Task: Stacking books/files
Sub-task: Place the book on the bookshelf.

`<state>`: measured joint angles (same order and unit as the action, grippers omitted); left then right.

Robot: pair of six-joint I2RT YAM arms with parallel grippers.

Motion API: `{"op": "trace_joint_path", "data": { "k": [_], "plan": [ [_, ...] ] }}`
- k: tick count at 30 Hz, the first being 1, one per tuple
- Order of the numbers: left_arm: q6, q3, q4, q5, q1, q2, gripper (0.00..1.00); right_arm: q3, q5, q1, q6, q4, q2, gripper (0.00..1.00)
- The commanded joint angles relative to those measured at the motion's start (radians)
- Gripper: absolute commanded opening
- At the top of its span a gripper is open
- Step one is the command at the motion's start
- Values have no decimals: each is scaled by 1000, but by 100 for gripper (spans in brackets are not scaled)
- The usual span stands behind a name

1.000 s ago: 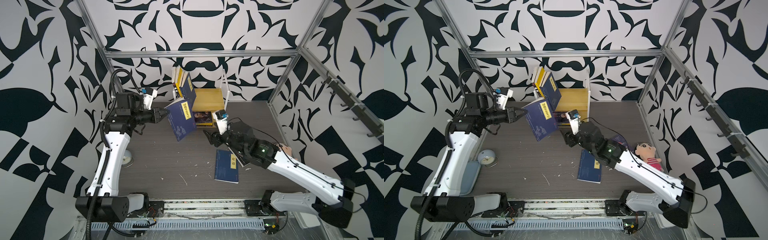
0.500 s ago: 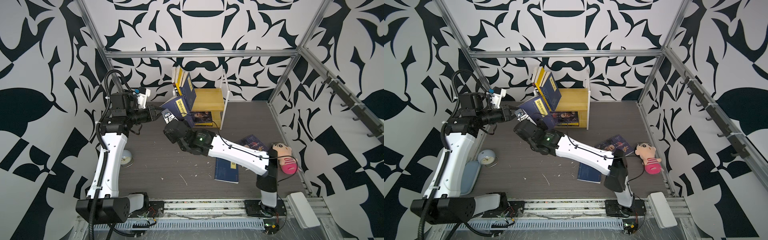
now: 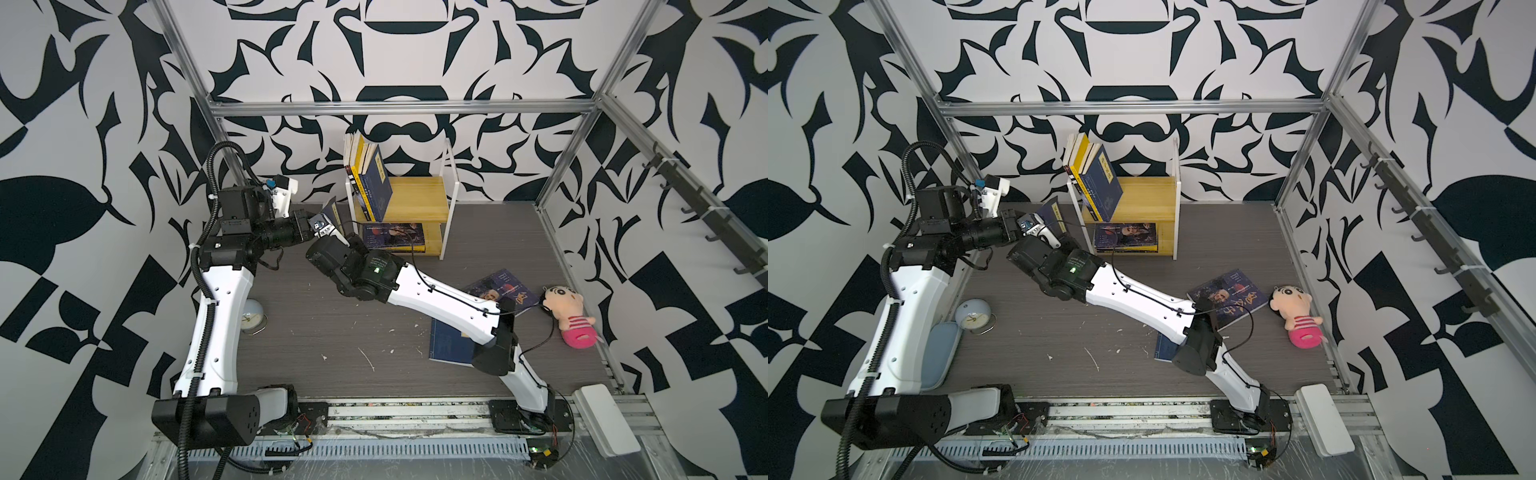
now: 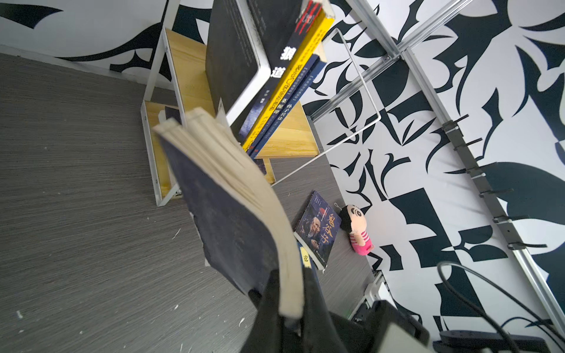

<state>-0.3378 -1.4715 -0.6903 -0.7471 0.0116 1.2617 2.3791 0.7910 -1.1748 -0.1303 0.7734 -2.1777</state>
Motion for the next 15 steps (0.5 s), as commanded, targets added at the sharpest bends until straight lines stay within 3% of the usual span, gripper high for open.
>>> {"op": "trace_joint_path", "data": {
  "k": [1,4,9,15],
  "plan": [
    [35,18,11,-12,10,-31,34,-71,33,4,50,54,126,0],
    [59,29,9,2,37,-37,50,-234,21,7,38,-6,256,0],
    [144,83,1,110,90,-44,68,-586,-33,63,34,-272,535,0],
    [253,231,53,222,115,-60,89,-790,-149,210,67,-566,699,0]
  ]
}}
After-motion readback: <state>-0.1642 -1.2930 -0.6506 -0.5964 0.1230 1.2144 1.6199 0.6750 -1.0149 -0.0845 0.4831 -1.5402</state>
